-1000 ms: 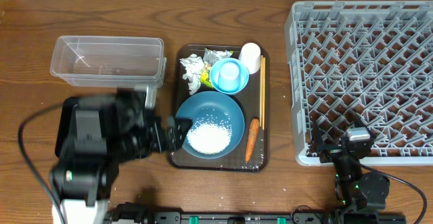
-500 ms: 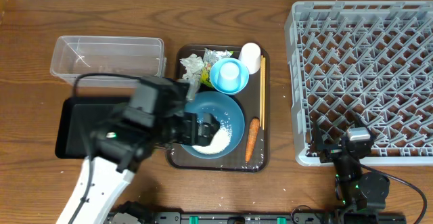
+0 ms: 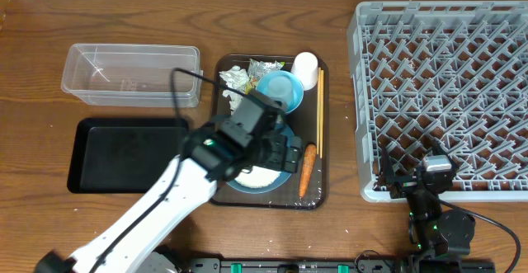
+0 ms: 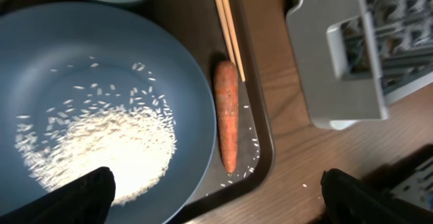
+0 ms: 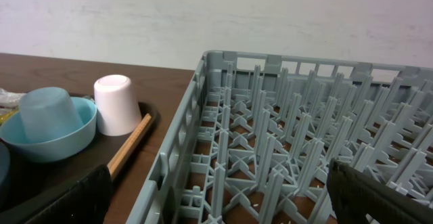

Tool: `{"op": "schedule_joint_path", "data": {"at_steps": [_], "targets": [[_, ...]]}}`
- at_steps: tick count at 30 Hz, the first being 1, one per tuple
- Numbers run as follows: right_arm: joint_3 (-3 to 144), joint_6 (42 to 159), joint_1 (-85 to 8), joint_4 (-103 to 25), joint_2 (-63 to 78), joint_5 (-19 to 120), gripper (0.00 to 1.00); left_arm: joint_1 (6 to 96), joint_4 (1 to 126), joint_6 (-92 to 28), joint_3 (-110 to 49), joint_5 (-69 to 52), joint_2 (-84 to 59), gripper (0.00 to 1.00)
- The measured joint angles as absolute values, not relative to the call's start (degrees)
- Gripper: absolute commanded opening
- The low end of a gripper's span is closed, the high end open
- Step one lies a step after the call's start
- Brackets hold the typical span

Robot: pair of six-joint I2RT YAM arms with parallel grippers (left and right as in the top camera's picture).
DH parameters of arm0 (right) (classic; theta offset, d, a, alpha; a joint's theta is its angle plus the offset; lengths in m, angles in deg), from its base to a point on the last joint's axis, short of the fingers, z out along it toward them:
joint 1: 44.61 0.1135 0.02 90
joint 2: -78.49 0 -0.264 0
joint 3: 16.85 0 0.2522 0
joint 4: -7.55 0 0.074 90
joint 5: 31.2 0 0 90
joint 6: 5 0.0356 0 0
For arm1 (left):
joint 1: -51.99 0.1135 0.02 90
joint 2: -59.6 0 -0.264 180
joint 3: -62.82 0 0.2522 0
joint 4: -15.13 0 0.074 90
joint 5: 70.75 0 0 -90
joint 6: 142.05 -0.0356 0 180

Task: Sort waste into correct bins and load items into the dishwasher rack
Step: 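Move the left gripper over the blue rice bowl's right rim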

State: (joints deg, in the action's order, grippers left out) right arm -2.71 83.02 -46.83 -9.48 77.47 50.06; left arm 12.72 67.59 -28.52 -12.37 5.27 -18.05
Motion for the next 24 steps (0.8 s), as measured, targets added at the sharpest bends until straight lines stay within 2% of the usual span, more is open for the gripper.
{"op": "schedule_joint_path", "data": {"at_steps": [7,13,24], "targets": [[-2.7,83.0,-46.8,-9.5,77.5,50.1,0.99,8.7,67.1,-26.3,-12.4,13.7,-26.2,0.88],[-2.7,83.0,-46.8,-9.5,77.5,50.1,0.99,6.8,65.5,-25.0,-12.4,19.8,-31.1,0.86],[-2.7,83.0,-46.8,-9.5,77.5,50.1,0.99,2.5,62.9,-23.5,-12.4,21.7,-36.6,0.81]]}}
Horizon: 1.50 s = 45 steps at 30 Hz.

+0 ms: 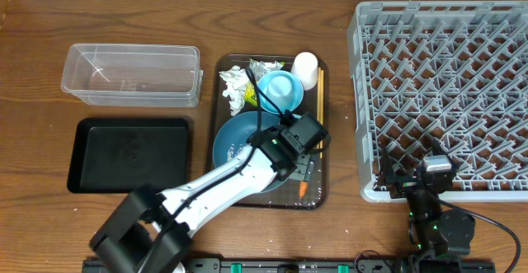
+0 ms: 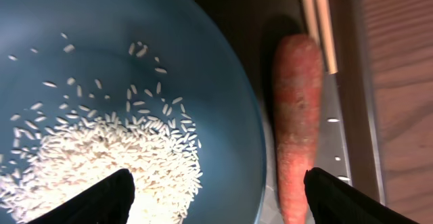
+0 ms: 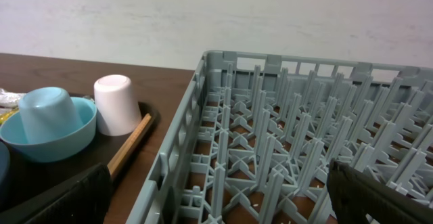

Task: Sort waste into correct bins and load items into the dishwasher rack
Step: 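Move the left gripper over the blue rice bowl's right rim, then lower the left gripper and grasp the blue bowl's rim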

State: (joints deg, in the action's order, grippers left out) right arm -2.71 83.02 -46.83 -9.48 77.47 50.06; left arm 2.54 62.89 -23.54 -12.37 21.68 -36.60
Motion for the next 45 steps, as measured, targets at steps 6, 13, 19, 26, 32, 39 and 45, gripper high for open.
{"op": "schedule_joint_path", "data": {"at_steps": [6,13,19,26,32,39,45], "targets": [[-2.7,83.0,-46.8,-9.5,77.5,50.1,0.99,1.6,62.8,-23.3,-12.4,22.1,-39.9,0.75],[-2.7,83.0,-46.8,-9.5,77.5,50.1,0.99,0.8,62.3,-23.1,-12.4,22.3,-40.2,0.62],[-2.7,83.0,-46.8,-9.5,77.5,50.1,0.99,0.8,62.4,-23.1,-12.4,22.3,-40.2,0.61],[-2.7,83.0,-46.8,-9.5,77.5,50.1,0.99,0.8,62.4,-22.1,-12.4,22.3,-40.2,0.49],[-2.7,83.0,-46.8,-9.5,77.5,50.1,0.99,-0.3,62.4,-21.8,-12.4,22.3,-40.2,0.49],[-2.7,83.0,-46.8,-9.5,77.5,50.1,0.99,-3.4,62.4,-21.8,-12.4,23.1,-40.2,0.50],[-2.7,83.0,-46.8,-9.5,77.5,50.1,0.99,-3.4,62.4,-21.8,-12.4,24.6,-40.2,0.49]]}}
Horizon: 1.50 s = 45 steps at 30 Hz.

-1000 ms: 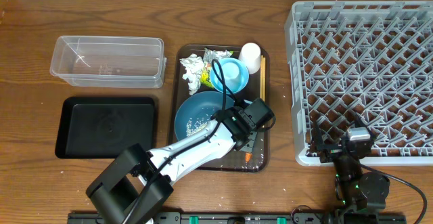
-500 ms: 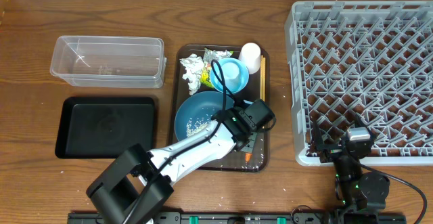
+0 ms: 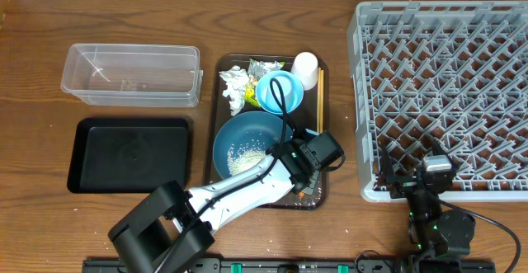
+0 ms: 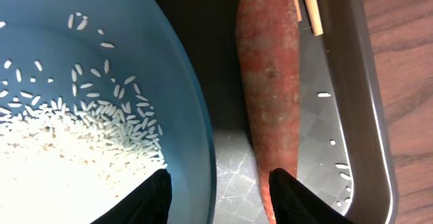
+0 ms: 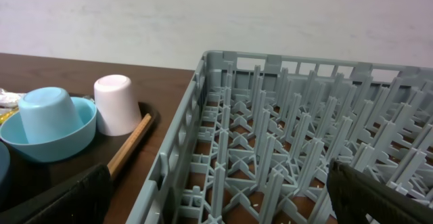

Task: Sort waste into correct bins and load items into the dishwasher rack
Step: 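Lower the left gripper and grasp the blue bowl's rim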

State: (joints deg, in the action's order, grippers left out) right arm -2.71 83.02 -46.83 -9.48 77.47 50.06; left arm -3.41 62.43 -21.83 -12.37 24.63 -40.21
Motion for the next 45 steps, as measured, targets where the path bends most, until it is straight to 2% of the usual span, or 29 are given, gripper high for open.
{"op": "schedule_joint_path", "data": {"at_steps": [11,16,23,31,35,45], "targets": [[-2.7,83.0,-46.8,-9.5,77.5,50.1,0.99,-3.4,62.0,-21.8,-11.7,26.1,-40.4,0.47],[-2.7,83.0,-46.8,-9.5,77.5,50.1,0.99,-3.4,61.9,-21.8,-11.7,26.3,-41.1,0.39],[-2.7,83.0,-46.8,-9.5,77.5,50.1,0.99,-3.4,61.8,-21.8,-11.7,26.6,-41.3,0.34],[-2.7,83.0,-46.8,-9.5,77.5,50.1,0.99,-3.4,61.8,-21.8,-11.7,26.8,-41.3,0.19],[-2.7,83.0,-46.8,-9.5,77.5,50.1,0.99,-3.4,61.8,-21.7,-11.7,27.0,-41.3,0.07],[-2.7,83.0,-46.8,-9.5,77.5,50.1,0.99,-3.4,64.4,-22.1,-12.3,28.2,-41.2,0.06]]}}
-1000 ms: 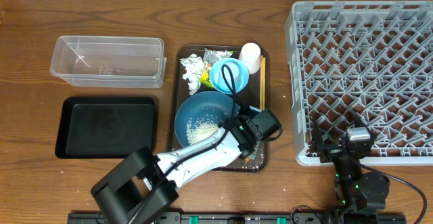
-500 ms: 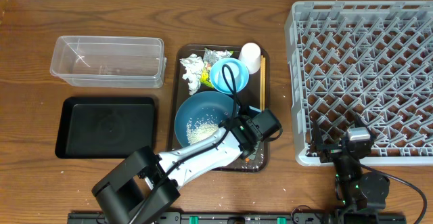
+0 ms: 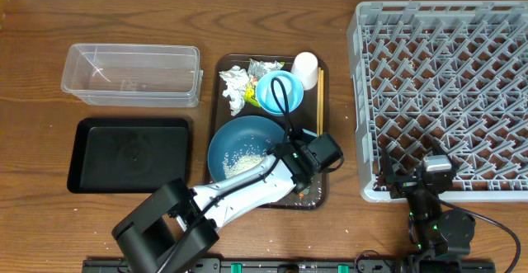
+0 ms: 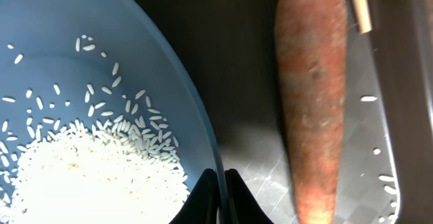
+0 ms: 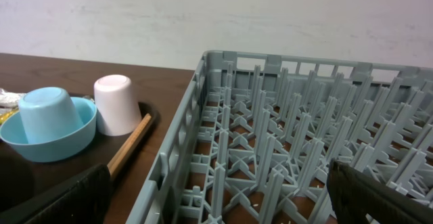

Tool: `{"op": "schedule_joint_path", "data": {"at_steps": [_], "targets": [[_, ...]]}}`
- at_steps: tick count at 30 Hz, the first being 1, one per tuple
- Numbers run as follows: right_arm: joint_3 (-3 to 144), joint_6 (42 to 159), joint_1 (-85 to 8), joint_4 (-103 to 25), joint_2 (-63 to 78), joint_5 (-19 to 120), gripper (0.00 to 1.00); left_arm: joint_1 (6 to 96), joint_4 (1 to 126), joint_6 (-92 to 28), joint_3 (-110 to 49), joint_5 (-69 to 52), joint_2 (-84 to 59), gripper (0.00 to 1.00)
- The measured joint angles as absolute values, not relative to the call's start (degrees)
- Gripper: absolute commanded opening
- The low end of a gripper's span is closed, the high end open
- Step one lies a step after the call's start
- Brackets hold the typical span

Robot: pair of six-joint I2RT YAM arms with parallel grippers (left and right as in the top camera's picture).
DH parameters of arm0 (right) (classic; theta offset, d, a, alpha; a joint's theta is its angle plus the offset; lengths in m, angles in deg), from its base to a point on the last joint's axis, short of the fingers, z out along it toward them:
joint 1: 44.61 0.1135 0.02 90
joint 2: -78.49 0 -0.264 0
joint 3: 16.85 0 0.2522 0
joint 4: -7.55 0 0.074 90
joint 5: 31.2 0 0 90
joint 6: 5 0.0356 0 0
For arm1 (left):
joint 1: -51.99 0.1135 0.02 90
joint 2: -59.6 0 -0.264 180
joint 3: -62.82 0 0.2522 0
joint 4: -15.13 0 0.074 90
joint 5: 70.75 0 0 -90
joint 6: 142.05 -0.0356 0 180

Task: Sort waste into correct bins and load items into the dishwasher rack
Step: 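Lower the left gripper and grasp the blue bowl's rim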

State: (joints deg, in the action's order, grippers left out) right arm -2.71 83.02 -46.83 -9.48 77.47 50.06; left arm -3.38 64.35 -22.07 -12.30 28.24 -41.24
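A dark blue plate point(image 3: 235, 148) holding loose rice lies on the brown tray point(image 3: 323, 124). My left gripper point(image 3: 307, 159) is shut on the plate's right rim, and the left wrist view shows both fingertips of the left gripper point(image 4: 220, 183) pinching the rim of the plate point(image 4: 101, 82). Just right of the jaws lies a carrot point(image 4: 311, 95), apart from the plate. My right gripper point(image 5: 220, 197) hangs open at the grey dishwasher rack's point(image 3: 445, 83) front left corner, with nothing in it.
On the tray's far end sit a light blue bowl with a cup in it point(image 3: 278, 90), a white cup point(image 3: 305, 63), crumpled waste point(image 3: 238, 83) and chopsticks point(image 3: 320, 100). A clear bin point(image 3: 132, 73) and a black tray bin point(image 3: 128, 153) lie to the left.
My left gripper's jaws, which stood apart on either side of the plate's rim, are now shut on it. The plate sits slightly further left. The right arm is unchanged.
My left gripper first hung open, high over the plate and carrot. It was then lower and closer to the plate's right edge, then straddled the rim with narrowed jaws. Now it grips the rim. The right gripper stayed open by the rack throughout.
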Motion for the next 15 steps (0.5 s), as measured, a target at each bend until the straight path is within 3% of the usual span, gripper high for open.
{"op": "schedule_joint_path", "data": {"at_steps": [15], "targets": [[-2.7,83.0,-46.8,-9.5,77.5,50.1,0.99,-3.4,67.7,-22.3,-13.4,28.4,-30.8,0.06]]}}
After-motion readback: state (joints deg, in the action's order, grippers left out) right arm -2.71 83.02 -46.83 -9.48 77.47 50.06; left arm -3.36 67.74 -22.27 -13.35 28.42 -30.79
